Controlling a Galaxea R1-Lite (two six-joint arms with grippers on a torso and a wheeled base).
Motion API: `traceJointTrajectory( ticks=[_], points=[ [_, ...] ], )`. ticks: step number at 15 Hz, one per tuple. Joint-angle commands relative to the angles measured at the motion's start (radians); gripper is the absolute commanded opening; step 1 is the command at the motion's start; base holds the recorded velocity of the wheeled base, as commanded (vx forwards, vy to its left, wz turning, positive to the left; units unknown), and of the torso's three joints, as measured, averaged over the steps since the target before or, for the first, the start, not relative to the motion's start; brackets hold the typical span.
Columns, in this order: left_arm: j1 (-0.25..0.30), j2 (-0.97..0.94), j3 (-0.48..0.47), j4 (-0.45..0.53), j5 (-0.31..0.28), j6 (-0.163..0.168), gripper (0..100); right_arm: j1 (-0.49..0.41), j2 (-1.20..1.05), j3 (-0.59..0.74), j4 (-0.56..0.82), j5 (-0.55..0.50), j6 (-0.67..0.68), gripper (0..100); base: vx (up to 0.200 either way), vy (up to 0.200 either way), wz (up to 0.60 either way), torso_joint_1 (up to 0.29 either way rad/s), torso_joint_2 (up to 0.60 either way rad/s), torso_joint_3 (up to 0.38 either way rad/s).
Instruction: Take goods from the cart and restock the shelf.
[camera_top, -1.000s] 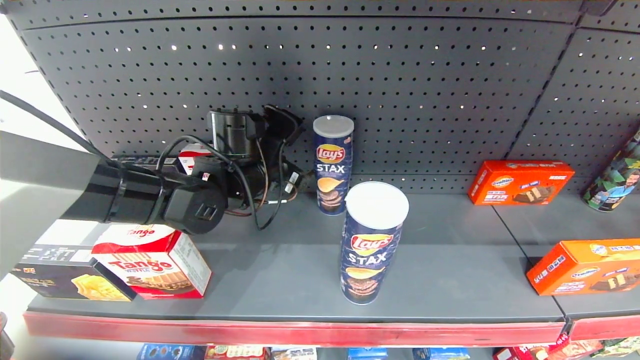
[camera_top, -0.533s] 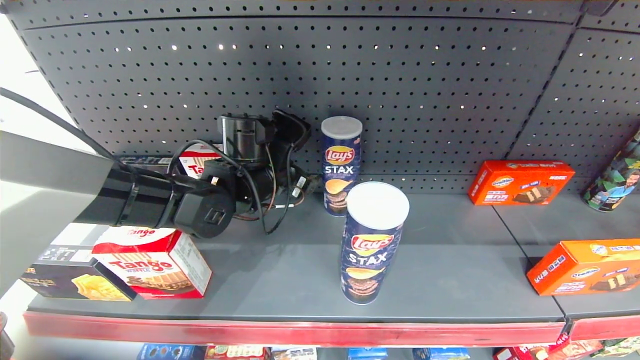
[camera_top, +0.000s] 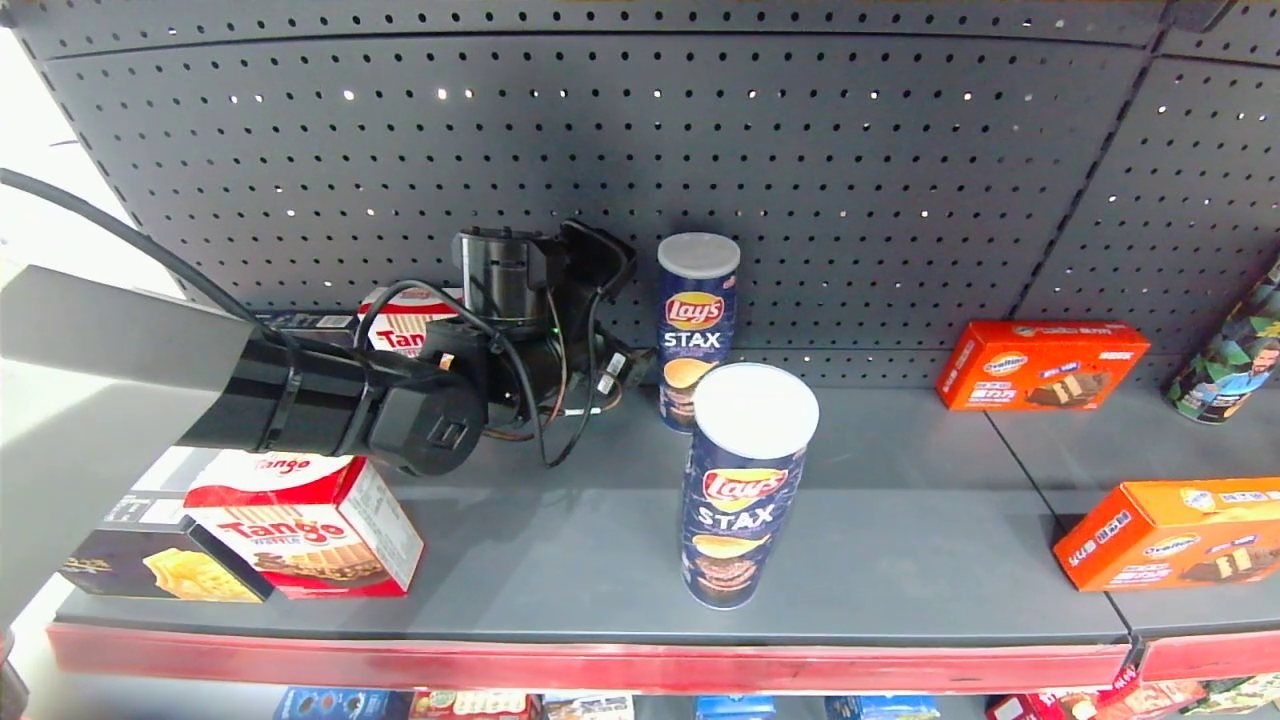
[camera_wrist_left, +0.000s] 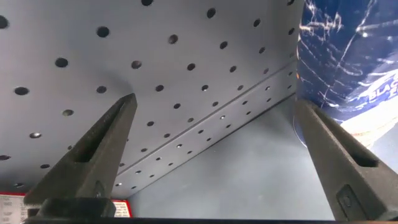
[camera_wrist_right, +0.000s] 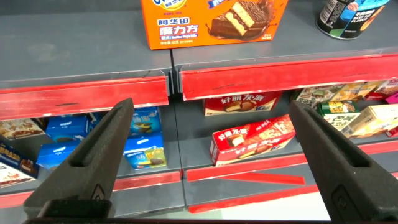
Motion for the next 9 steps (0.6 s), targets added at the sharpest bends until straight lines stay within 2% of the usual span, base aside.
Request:
traceJointTrajectory(
  ticks=[1,7,9],
  points=[
    [-0.001,0.003,0.001,0.0,0.001,0.0,100,0.0,0.0,0.0,0.0,0.0,0.0,100,0.0,0.0,0.0,0.0,0.0,0.0],
    [0.006,-0.006,0.012,-0.002,0.001,-0.001,100,0.0,0.002,0.0,0.0,0.0,0.0,100,0.0,0.0,0.0,0.0,0.0,0.0],
    [0.011,-0.061,0.038,-0.037,0.001,0.0,100,0.0,0.0,0.0,0.0,0.0,0.0,100,0.0,0.0,0.0,0.0,0.0,0.0]
  ],
)
